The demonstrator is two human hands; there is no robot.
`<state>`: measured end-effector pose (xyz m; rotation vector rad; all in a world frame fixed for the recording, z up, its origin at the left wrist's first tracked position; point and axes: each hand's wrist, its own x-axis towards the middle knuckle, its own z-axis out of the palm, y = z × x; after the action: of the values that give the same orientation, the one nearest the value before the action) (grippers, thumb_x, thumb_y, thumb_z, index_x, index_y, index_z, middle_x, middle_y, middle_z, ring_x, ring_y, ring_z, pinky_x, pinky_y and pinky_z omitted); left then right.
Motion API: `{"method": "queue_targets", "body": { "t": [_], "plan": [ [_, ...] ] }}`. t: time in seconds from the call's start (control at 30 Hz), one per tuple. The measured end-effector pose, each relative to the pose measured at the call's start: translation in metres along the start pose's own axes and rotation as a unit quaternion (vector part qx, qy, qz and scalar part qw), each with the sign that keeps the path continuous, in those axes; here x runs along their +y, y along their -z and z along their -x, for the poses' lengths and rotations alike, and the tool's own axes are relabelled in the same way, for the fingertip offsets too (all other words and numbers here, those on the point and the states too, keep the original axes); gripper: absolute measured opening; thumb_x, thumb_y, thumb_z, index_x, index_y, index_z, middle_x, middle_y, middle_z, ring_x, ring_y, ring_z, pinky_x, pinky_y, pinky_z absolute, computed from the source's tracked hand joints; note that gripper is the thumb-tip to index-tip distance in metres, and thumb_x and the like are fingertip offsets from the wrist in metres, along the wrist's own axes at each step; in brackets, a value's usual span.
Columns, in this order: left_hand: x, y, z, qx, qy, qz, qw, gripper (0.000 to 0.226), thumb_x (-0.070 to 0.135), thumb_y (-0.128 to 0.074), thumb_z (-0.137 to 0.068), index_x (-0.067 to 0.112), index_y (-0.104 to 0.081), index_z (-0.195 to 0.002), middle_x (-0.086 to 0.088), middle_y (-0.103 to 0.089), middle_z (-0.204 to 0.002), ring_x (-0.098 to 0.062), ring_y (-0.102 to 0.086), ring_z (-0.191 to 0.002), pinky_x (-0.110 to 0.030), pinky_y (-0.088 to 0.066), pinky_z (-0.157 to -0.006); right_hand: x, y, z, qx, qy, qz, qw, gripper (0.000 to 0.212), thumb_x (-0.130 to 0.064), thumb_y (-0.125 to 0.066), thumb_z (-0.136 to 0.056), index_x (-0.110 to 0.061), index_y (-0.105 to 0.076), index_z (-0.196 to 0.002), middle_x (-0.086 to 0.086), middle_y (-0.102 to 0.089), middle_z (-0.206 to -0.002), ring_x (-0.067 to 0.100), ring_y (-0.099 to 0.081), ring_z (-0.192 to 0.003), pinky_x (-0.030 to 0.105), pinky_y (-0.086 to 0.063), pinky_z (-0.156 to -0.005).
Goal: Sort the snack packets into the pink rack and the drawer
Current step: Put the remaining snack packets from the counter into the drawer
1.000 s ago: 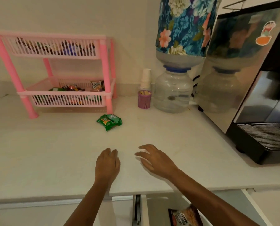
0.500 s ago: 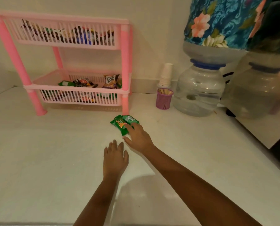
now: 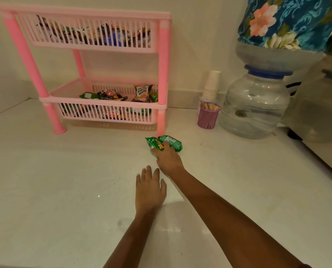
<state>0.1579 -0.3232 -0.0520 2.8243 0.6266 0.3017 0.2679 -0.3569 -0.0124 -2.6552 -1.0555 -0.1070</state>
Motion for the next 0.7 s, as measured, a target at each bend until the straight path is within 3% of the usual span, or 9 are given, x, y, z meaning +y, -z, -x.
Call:
{"method": "queue_targets", "body": {
  "t": [0.13,0.37,0.47,0.57,0.63,0.7],
  "plan": [
    [0.0,0.002,0.001,0.002,0.001,-0.005,1.0,0.047,0.03,-0.026,-0.098,0.014,-0.031,-0.142,-0.01,-0.029,-0.153,-0.025,-0.024,-0.142,-0.039,-0.02,-0.119,0.002,0.005,0.019,0.043,-0.024,-0.1,0.994,0.034,-0.007,-0.049,-0.088,-0.014,-0.06,-0.119,0.019,-0.039,-0.133,0.036,-0.047,-0.114,0.037,-0.044,-0.095],
    [0.004,0.007,0.012,0.031,-0.023,0.003,0.999,0.039,0.02,-0.03,-0.096,0.01,-0.046,-0.13,-0.012,-0.047,-0.138,-0.024,-0.044,-0.125,-0.033,-0.035,-0.107,0.018,0.029,0.087,0.105,-0.066,-0.221,0.967,0.022,-0.021,-0.067,-0.082,-0.016,-0.066,-0.104,0.011,-0.05,-0.12,0.027,-0.057,-0.105,0.033,-0.051,-0.093],
    [0.008,0.008,0.021,0.03,-0.02,0.005,0.999,0.038,0.016,-0.034,-0.095,0.006,-0.048,-0.129,-0.016,-0.048,-0.137,-0.029,-0.046,-0.124,-0.036,-0.036,-0.106,0.033,0.046,0.125,0.135,-0.065,-0.25,0.957,0.014,-0.02,-0.069,-0.081,-0.015,-0.067,-0.095,0.008,-0.054,-0.114,0.019,-0.058,-0.104,0.019,-0.05,-0.084],
    [0.015,0.01,0.033,0.031,-0.022,0.009,0.999,0.034,0.012,-0.039,-0.092,0.001,-0.052,-0.122,-0.021,-0.053,-0.129,-0.035,-0.051,-0.115,-0.041,-0.039,-0.099,0.049,0.062,0.171,0.157,-0.054,-0.268,0.949,0.009,-0.016,-0.065,-0.084,-0.015,-0.064,-0.093,0.003,-0.055,-0.112,0.009,-0.053,-0.102,-0.004,-0.042,-0.071],
    [0.022,0.01,0.043,0.037,-0.028,0.014,0.999,0.032,0.009,-0.041,-0.091,-0.002,-0.055,-0.117,-0.023,-0.055,-0.123,-0.037,-0.053,-0.109,-0.043,-0.041,-0.095,0.06,0.074,0.206,0.163,-0.038,-0.282,0.945,0.013,-0.017,-0.065,-0.083,-0.02,-0.061,-0.096,-0.008,-0.052,-0.107,0.001,-0.051,-0.097,-0.004,-0.041,-0.066],
    [0.03,0.01,0.053,0.035,-0.038,0.011,0.999,0.031,0.009,-0.041,-0.091,-0.003,-0.055,-0.116,-0.024,-0.056,-0.12,-0.037,-0.053,-0.107,-0.043,-0.041,-0.094,0.071,0.086,0.241,0.151,-0.017,-0.276,0.949,0.027,-0.026,-0.064,-0.08,-0.039,-0.053,-0.101,-0.024,-0.047,-0.104,-0.004,-0.052,-0.091,0.002,-0.043,-0.067]
  ]
}}
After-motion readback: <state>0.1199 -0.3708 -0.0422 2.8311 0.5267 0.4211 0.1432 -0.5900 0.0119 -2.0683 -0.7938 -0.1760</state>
